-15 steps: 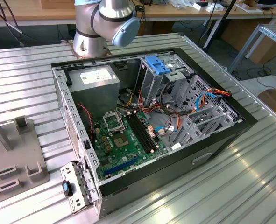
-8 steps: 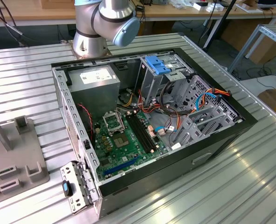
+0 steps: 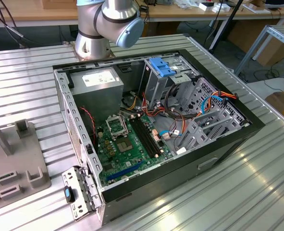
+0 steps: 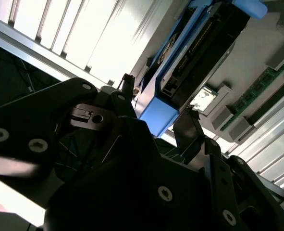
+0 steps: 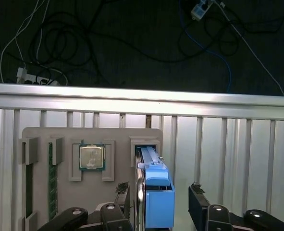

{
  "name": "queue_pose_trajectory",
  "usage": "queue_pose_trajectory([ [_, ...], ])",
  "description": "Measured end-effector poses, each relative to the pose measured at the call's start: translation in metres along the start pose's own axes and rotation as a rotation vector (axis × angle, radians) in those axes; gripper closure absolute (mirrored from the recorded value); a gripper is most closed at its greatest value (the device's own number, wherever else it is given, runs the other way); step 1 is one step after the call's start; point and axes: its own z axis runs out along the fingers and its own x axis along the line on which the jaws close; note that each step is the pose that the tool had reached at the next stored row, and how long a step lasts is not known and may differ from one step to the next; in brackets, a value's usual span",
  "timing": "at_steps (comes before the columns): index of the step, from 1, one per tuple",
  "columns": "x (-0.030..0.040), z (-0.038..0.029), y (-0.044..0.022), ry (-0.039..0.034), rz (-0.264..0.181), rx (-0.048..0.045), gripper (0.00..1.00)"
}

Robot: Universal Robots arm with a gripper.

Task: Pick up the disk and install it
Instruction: 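Pick up the disk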

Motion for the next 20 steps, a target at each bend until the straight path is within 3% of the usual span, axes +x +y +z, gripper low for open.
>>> queue_pose_trajectory([
  [3,0.0032,0.0022,0.0001,0.0,0.0,-0.0002,0.4],
  [4,0.0038,0.0022,0.0001,0.0,0.0,-0.0001,0.48],
  [9,0.0038,0.0022,-0.0011,0.0001,0.0,-0.0002,0.5],
  [10,0.0038,0.0022,-0.0012,0.0001,0.0,-0.0002,0.63],
  [20,0.0039,0.0023,-0.0015,0.0,0.002,-0.0001,0.63],
])
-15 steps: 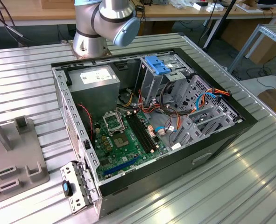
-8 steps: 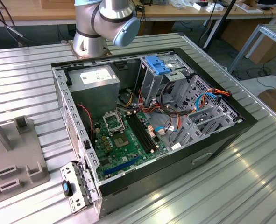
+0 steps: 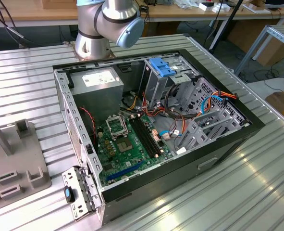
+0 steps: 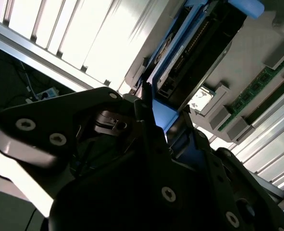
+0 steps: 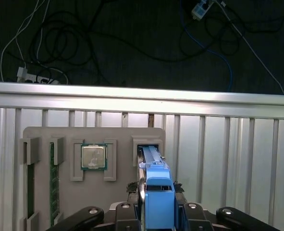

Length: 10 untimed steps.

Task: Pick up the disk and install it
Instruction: 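Pick up the disk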

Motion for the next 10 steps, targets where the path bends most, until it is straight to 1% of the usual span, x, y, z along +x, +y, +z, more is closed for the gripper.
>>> queue_pose_trajectory([
  [5,0.0,-0.0003,0.0,0.0001,0.004,0.0002,0.63],
  [6,-0.0001,-0.0021,0.0,0.0002,0.004,0.0002,0.63],
  [7,-0.0002,-0.0042,-0.0001,0.0002,0.004,0.0002,0.63],
  [9,-0.0008,-0.0153,-0.0002,0.0002,0.005,0.0002,0.63],
  [10,-0.001,-0.0194,-0.0003,0.0001,0.005,0.0004,0.63],
])
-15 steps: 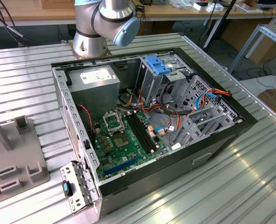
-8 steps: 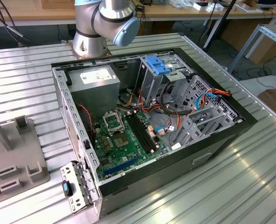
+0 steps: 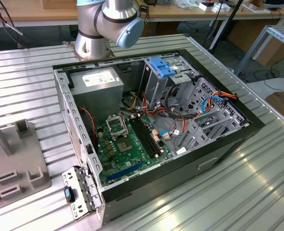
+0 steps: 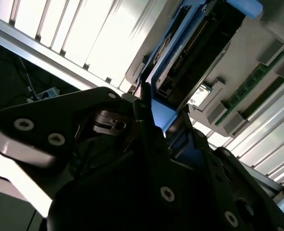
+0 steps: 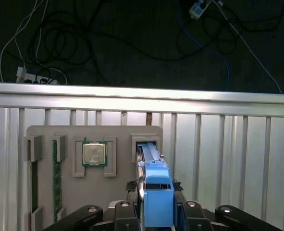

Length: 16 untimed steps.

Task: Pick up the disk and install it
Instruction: 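Pick up the disk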

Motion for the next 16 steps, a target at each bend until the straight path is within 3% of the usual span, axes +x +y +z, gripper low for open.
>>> queue_pose_trajectory([
  [10,-0.0026,-0.0511,-0.0007,0.0,0.001,0.0,0.63],
  [15,-0.0026,-0.0518,-0.0007,-0.0005,0.001,-0.0001,0.63],
  [16,-0.0028,-0.0547,-0.0008,-0.0004,0.001,-0.0004,0.63],
])
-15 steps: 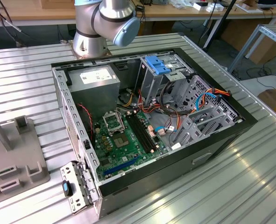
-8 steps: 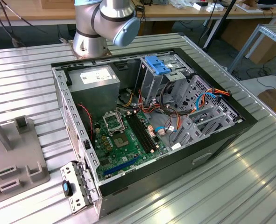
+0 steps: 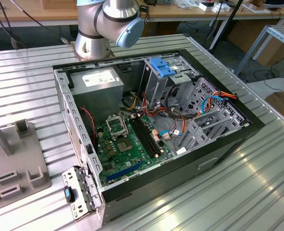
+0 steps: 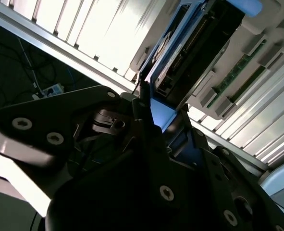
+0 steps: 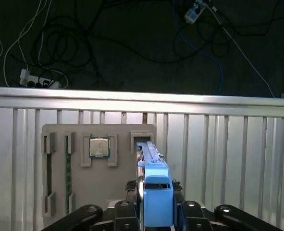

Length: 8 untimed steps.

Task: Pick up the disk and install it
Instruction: 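Pick up the disk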

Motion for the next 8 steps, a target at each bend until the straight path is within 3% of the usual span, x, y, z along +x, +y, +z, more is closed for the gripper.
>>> queue_pose_trajectory([
  [3,-0.0007,-0.0137,-0.0001,-0.0001,0.0,0.0003,0.63],
  [4,-0.0013,-0.0254,-0.0003,-0.0003,0.0,0.0005,0.63],
  [5,-0.0015,-0.0297,-0.0004,-0.0002,0.0,0.0004,0.63],
  [7,-0.0025,-0.0495,-0.0006,-0.0003,0.0,0.0006,0.63],
  [8,-0.0028,-0.0557,-0.0007,-0.0003,0.0,0.0007,0.63],
])
